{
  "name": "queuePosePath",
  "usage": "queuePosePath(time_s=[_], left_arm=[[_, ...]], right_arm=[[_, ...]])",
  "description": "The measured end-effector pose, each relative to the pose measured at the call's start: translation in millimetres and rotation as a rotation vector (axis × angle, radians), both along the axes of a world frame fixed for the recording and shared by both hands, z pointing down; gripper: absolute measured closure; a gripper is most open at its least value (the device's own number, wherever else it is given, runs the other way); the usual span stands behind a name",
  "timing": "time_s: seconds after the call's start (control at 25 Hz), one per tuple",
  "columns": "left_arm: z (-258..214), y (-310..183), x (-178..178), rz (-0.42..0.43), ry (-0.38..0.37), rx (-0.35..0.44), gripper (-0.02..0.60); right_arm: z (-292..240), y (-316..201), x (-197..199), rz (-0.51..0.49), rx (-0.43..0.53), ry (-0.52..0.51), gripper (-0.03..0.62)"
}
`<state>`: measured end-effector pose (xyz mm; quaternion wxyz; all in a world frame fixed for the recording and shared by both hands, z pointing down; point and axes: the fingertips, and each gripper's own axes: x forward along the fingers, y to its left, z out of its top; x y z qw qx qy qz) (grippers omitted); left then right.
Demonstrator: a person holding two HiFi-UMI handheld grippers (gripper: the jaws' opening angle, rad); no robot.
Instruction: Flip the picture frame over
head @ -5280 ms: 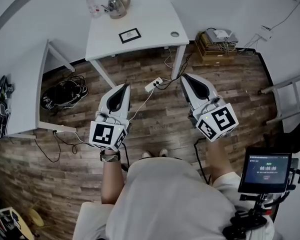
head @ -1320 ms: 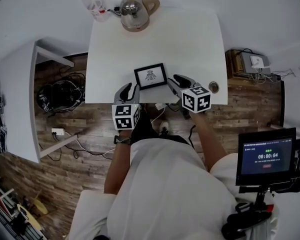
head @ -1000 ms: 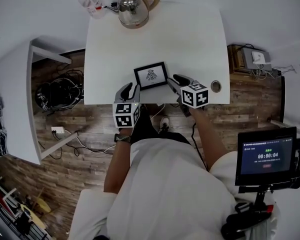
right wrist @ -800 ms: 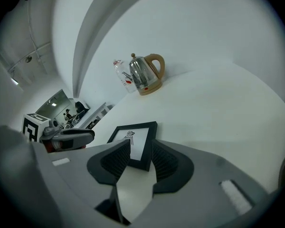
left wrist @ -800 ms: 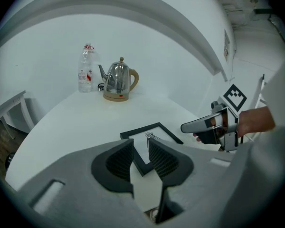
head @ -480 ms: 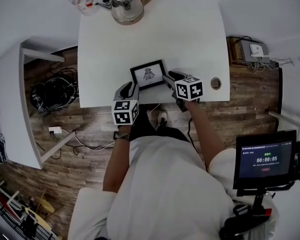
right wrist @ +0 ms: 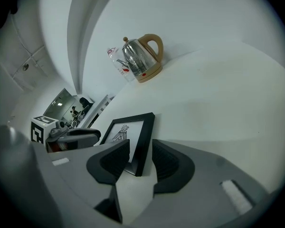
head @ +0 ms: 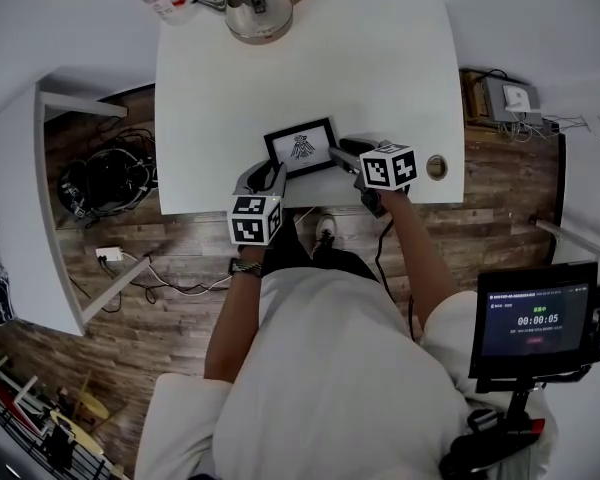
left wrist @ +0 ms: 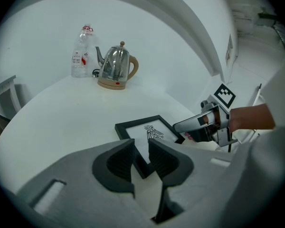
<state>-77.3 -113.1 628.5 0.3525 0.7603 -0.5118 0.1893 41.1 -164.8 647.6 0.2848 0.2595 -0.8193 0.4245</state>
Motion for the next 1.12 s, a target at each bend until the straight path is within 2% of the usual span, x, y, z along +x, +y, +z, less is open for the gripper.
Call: queuePosePath(time_s=[0.24, 0.6, 0.8, 1.12], left_arm=[[6.8, 2.1, 0.2, -0.01, -0.006, -0.033, 0.489], [11.2, 1.5, -11.2, -0.073, -0.055, -0.058, 0.489], [15.9, 2.0, -9.6, -0.062, -0.034, -0.091, 0.489], [14.9, -1.0, -2.8, -0.054, -0.011, -0.088, 0.508]], right_arm=[[2.1, 11.2, -8.0, -0.063, -0.017, 0.018, 0.445], [2.0, 10.0, -6.9, -0.038, -0.041, 0.002, 0.453], [2.3, 9.7, -6.8, -0.04, -0.038, 0.01, 0.459], [-2.1, 11.4, -1.7, 0.005, -0.055, -0.036, 0.436]])
